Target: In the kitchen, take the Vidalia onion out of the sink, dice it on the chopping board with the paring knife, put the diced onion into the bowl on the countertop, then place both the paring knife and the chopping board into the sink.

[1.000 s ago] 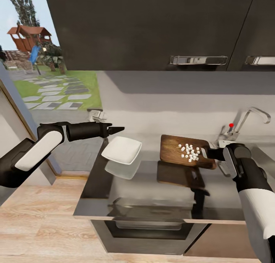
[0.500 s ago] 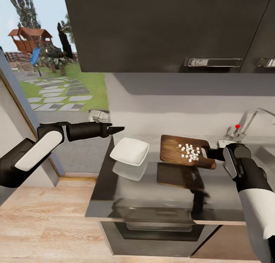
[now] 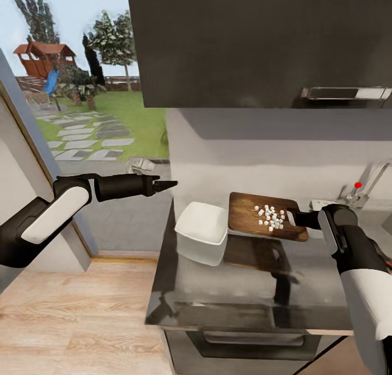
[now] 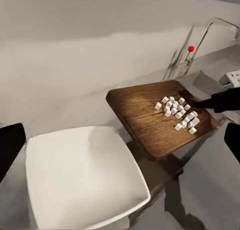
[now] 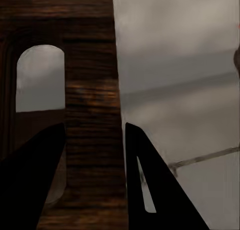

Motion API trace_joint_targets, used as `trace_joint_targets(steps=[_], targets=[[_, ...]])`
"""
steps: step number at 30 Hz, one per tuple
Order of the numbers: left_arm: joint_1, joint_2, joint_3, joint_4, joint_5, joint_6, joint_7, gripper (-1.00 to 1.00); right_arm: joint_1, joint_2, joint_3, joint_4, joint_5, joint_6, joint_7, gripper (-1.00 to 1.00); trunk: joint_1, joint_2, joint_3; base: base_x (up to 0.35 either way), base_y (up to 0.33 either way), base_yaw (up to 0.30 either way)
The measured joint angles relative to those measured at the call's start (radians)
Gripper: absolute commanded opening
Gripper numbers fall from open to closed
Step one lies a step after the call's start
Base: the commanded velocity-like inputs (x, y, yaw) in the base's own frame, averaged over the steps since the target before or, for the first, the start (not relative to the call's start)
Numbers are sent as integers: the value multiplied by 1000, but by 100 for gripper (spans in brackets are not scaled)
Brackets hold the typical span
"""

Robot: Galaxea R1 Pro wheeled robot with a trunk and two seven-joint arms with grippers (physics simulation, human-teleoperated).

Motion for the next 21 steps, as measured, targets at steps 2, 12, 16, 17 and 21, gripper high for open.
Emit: trace_joint_targets(steps=[2, 12, 16, 17, 21], targets=[[0, 0, 0, 0, 0, 0, 0, 100, 0, 0, 0, 0, 0, 0, 0, -100, 0, 0, 1, 145, 213, 0], [0, 0, 0, 0, 0, 0, 0, 100, 0, 0, 0, 0, 2, 0, 0, -100, 0, 0, 8, 161, 177, 0], [0, 0, 0, 0, 0, 0, 0, 100, 0, 0, 0, 0, -3, 0, 0, -100, 0, 0, 11, 143, 115, 0], [0, 0, 0, 0, 0, 0, 0, 100, 0, 0, 0, 0, -4, 0, 0, -100, 0, 0, 11, 125, 140, 0], [0, 0, 0, 0, 0, 0, 0, 100, 0, 0, 0, 0, -4, 0, 0, -100, 0, 0, 14, 59, 213, 0]])
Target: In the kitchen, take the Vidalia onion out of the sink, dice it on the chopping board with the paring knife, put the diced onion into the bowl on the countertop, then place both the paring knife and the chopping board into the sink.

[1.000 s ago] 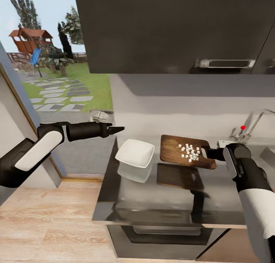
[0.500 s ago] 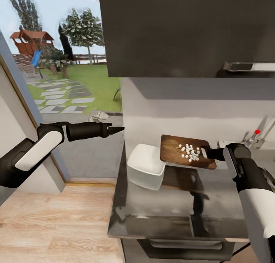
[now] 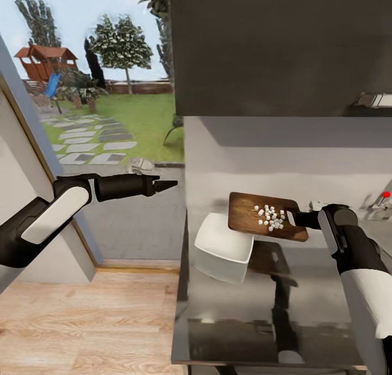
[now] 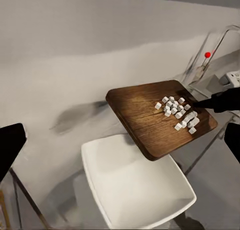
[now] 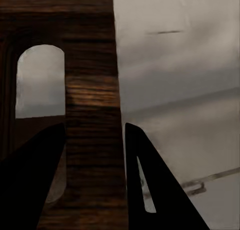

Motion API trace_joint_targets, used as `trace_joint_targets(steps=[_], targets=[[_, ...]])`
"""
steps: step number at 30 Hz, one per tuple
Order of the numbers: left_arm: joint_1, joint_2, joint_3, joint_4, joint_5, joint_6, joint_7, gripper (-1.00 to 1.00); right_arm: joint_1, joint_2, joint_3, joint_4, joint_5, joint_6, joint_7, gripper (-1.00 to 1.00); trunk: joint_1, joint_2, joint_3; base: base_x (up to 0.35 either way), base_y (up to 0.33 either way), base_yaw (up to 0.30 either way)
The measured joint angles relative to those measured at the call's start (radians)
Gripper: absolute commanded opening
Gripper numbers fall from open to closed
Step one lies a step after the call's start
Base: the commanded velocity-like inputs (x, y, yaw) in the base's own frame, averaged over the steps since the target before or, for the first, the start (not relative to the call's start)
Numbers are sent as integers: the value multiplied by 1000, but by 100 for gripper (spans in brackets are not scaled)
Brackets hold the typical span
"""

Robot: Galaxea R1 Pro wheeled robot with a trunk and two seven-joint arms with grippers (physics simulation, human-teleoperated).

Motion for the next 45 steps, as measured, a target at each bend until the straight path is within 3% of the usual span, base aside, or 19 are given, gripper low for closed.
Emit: trace_joint_targets(steps=[11, 24, 45], targets=[[0, 0, 0, 0, 0, 0, 0, 100, 0, 0, 0, 0, 1, 0, 0, -100, 0, 0, 1, 1, 86, 0], [0, 0, 0, 0, 0, 0, 0, 100, 0, 0, 0, 0, 2, 0, 0, -100, 0, 0, 1, 0, 269, 0], [0, 0, 0, 0, 0, 0, 0, 100, 0, 0, 0, 0, 2, 0, 0, -100, 0, 0, 1, 0, 40, 0]])
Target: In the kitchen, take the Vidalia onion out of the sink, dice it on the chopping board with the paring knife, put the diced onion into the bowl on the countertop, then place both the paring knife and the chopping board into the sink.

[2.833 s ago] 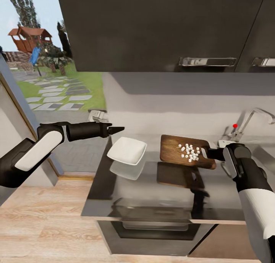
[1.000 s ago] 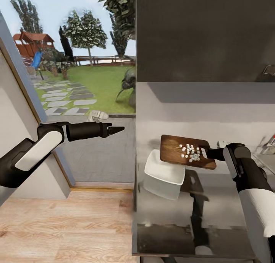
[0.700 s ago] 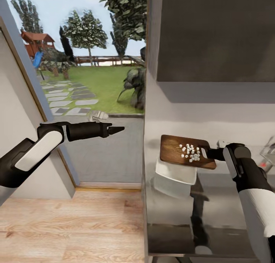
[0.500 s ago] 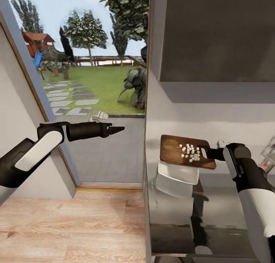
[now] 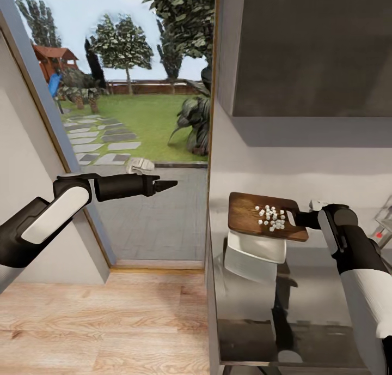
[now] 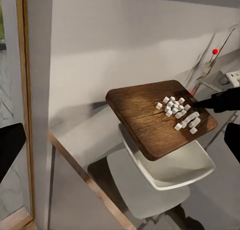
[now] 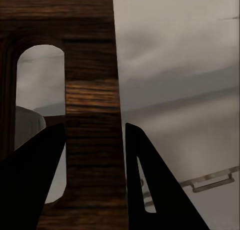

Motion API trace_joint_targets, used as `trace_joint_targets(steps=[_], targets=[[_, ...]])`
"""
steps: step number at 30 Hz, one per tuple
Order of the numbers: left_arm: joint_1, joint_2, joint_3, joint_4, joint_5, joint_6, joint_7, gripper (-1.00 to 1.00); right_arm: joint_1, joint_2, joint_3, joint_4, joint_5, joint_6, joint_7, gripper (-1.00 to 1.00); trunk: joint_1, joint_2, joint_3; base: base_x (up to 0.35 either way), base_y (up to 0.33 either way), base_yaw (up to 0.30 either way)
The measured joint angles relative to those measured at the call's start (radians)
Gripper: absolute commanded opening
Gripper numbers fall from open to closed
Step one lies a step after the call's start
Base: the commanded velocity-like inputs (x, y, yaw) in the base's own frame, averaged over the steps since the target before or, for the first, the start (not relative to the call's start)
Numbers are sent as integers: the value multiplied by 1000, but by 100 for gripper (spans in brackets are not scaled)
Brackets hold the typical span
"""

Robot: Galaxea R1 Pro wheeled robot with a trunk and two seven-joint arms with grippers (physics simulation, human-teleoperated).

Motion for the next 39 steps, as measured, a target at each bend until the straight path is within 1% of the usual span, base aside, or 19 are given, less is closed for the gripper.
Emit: trace_joint_targets(steps=[28, 34, 36, 39], targets=[[0, -1, 0, 0, 1, -2, -2, 100, 0, 0, 2, -3, -1, -12, 3, -100, 0, 0, 0, 0, 0, 0], [0, -5, 0, 0, 1, -2, -2, 100, 0, 0, 3, -3, -1, -15, 4, -100, 0, 0, 0, 0, 0, 0], [0, -6, 0, 0, 1, -2, -2, 100, 0, 0, 3, -3, -1, -20, 4, -100, 0, 0, 0, 0, 0, 0], [0, -7, 0, 0, 0, -2, -2, 100, 0, 0, 4, -4, -1, -53, 4, -100, 0, 0, 0, 0, 0, 0]])
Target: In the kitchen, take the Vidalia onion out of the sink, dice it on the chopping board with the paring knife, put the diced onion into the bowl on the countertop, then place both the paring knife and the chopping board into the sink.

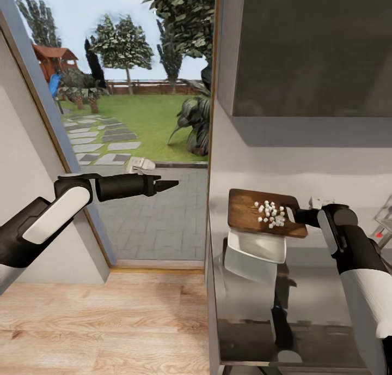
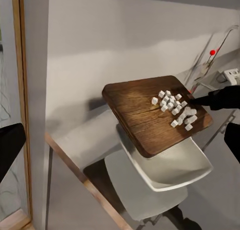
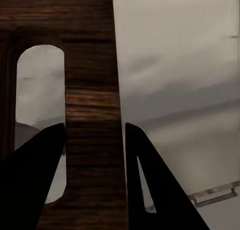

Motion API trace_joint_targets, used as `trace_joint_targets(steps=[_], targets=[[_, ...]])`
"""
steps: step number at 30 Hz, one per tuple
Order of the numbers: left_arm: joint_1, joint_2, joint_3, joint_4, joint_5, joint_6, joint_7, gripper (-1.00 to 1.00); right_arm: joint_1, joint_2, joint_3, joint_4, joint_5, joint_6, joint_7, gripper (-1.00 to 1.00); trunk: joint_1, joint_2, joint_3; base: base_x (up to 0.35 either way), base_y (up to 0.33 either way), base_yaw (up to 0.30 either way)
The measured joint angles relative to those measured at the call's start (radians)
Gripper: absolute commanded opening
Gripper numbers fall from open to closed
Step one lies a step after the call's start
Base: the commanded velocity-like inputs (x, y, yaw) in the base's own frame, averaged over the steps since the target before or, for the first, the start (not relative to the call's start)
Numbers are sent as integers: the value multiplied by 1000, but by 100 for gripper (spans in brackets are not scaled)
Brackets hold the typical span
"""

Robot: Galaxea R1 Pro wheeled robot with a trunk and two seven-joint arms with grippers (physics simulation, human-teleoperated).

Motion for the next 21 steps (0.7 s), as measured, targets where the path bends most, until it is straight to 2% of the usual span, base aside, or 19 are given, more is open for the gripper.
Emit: trace_joint_targets(steps=[1, 3, 21], targets=[[0, 0, 0, 0, 0, 0, 0, 100, 0, 0, 0, -1, 2, -33, -1, -100, 0, 0, 0, 0, 0, 0], [0, 0, 0, 1, 0, -1, 0, 100, 0, 0, 1, -2, 0, -40, -1, -100, 0, 0, 0, 0, 0, 0], [0, 0, -1, 1, -1, -2, 0, 100, 1, 0, 2, -30, -3, -49, 13, -100, 0, 0, 0, -3, 0, 0]])
